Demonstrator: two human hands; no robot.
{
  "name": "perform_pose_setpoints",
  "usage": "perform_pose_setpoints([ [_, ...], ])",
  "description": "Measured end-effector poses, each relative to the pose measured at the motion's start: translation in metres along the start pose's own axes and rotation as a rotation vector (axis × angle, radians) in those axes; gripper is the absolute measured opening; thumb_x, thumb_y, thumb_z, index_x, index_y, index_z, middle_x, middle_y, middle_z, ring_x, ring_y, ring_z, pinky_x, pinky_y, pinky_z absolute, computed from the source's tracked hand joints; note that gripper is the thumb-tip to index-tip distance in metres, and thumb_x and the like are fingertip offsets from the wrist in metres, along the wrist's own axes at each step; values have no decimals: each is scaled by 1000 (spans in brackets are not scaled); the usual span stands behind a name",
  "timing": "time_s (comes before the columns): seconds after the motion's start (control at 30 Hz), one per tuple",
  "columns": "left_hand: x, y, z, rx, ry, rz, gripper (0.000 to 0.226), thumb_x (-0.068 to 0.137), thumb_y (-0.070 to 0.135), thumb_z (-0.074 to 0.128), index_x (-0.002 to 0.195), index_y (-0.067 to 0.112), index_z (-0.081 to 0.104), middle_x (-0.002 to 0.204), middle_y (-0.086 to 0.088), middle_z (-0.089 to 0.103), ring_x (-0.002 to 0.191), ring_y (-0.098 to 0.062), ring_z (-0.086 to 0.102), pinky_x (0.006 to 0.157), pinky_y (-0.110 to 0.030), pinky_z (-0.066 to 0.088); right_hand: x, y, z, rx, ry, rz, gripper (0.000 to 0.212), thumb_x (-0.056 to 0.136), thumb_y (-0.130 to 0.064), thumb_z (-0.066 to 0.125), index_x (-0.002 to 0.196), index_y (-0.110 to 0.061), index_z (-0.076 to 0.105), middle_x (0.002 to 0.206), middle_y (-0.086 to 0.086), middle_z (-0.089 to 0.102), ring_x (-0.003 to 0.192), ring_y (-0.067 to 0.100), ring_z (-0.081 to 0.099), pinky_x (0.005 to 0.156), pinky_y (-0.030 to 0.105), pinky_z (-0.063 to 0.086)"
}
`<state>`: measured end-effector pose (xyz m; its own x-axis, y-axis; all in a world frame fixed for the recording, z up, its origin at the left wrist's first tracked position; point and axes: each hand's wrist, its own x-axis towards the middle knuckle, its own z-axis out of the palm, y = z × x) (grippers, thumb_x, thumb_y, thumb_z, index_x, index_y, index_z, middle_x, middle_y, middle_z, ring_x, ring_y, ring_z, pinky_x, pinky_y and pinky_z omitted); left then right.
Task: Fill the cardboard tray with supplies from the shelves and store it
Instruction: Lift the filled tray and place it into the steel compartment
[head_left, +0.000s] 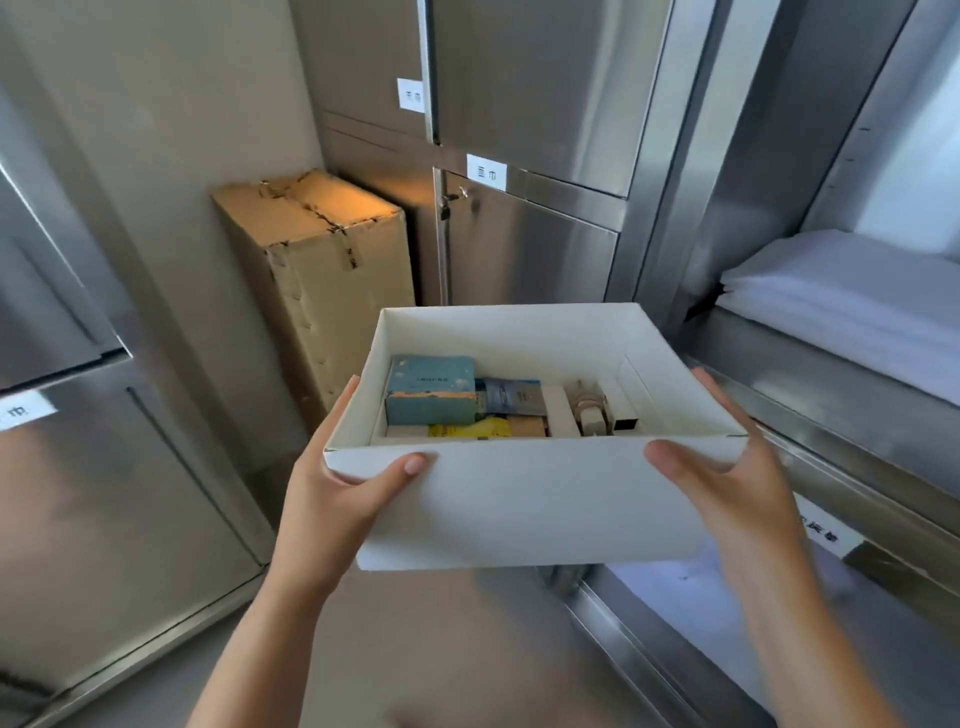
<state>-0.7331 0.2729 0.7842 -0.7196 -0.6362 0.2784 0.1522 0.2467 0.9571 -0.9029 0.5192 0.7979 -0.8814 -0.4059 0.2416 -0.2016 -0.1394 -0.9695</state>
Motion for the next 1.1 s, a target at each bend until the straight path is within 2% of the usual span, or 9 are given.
perform_pose_setpoints([
  [0.17,34,-3,-42,19,99,10,79,52,65,81,123,64,47,133,19,57,118,-3,56,95,-39,48,47,6,55,26,-43,4,69,47,-44,84,110,-58,58,107,-17,70,96,1,67,67,10,50],
  [0.3,75,-7,-77,35,166,20,78,50,65,82,120,66,47,134,19,55,119,-2,55,98,-39,46,93,12,103,35,-102,-7,93,44,-49,90,129,-43,52,113,-11,69,105,9,65,82,25,55],
  [0.37,98,-9,-96,40,182,38,75,53,61,82,120,65,47,131,20,58,118,-1,56,97,-37,46,116,15,129,38,-119,-9,101,39,-54,91,131,-42,51,113,-11,69,105,9,65,82,29,56],
  [0.5,149,-14,-133,63,191,56,73,55,61,81,120,66,47,132,22,57,118,-1,56,95,-36,46,158,22,182,49,-123,-16,101,39,-58,88,131,-43,50,111,-15,69,99,4,66,70,15,54],
  [0.63,200,-20,-167,60,171,61,74,55,62,81,120,66,46,132,23,56,117,-2,57,94,-36,47,197,29,230,81,-115,-21,102,39,-53,90,132,-40,50,114,-11,69,103,7,66,77,25,52],
  [0.73,233,-28,-188,51,147,64,76,54,63,81,121,66,45,134,19,56,120,-7,56,98,-41,46,222,35,260,92,-111,-43,94,46,-42,88,132,-38,51,111,-15,69,99,3,66,70,16,53],
  [0.8,251,-32,-196,50,138,77,74,56,62,81,120,68,45,129,20,59,117,-6,58,94,-37,47,236,38,275,105,-96,-46,94,43,-39,87,130,-39,52,104,-18,71,92,0,68,62,11,51],
  [0.93,280,-38,-208,66,161,100,68,56,61,78,114,71,45,118,26,63,108,1,61,82,-22,52,260,40,300,112,-113,-49,71,43,-45,84,109,-56,60,102,-19,71,89,-1,68,59,10,50],
  [1.1,307,-41,-216,52,184,121,64,55,57,77,111,71,47,116,32,62,105,3,62,75,-15,53,289,48,315,109,-129,-70,84,39,-59,87,117,-55,56,107,-17,70,94,2,68,60,12,52],
])
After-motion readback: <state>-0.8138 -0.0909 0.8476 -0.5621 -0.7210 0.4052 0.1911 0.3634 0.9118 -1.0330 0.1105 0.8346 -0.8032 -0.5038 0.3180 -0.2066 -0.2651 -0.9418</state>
